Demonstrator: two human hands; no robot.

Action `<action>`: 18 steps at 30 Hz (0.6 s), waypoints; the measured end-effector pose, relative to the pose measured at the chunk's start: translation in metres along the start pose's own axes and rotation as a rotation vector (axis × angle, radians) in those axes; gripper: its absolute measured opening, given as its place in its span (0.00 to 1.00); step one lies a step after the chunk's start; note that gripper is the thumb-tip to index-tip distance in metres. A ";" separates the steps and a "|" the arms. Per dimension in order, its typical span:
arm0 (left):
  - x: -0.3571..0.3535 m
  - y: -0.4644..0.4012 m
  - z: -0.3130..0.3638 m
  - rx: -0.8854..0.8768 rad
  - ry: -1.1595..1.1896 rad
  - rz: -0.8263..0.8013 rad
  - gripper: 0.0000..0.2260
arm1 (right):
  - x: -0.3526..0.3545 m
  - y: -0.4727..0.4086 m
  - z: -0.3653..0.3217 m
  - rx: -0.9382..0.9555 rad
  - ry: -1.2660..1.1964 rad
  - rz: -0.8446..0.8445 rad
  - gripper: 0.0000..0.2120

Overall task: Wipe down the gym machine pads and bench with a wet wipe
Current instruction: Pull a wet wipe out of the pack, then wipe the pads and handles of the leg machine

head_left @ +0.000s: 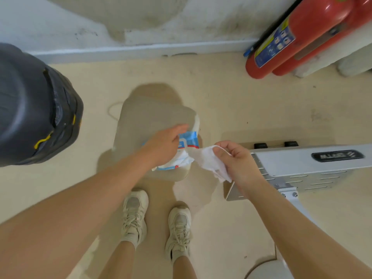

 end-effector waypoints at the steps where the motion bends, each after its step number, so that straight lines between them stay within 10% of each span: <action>1: 0.001 0.019 0.024 -0.080 0.120 0.002 0.16 | -0.001 0.013 -0.016 0.013 0.055 -0.025 0.07; 7: 0.001 0.120 0.132 -0.246 0.091 -0.101 0.07 | -0.003 0.110 -0.110 -0.013 0.170 -0.133 0.10; 18: 0.068 0.315 0.257 -0.353 0.405 0.120 0.08 | -0.033 0.298 -0.214 0.217 -0.431 -0.169 0.09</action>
Point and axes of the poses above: each hand's wrist, its own y-axis away from the middle knuckle, its own x-axis out of the back of the hand, z = x × y, the point moved 4 cm from there along -y, towards the middle knuckle, and after that the axes turned 14 degrees about -z, right-handed, at the moved point
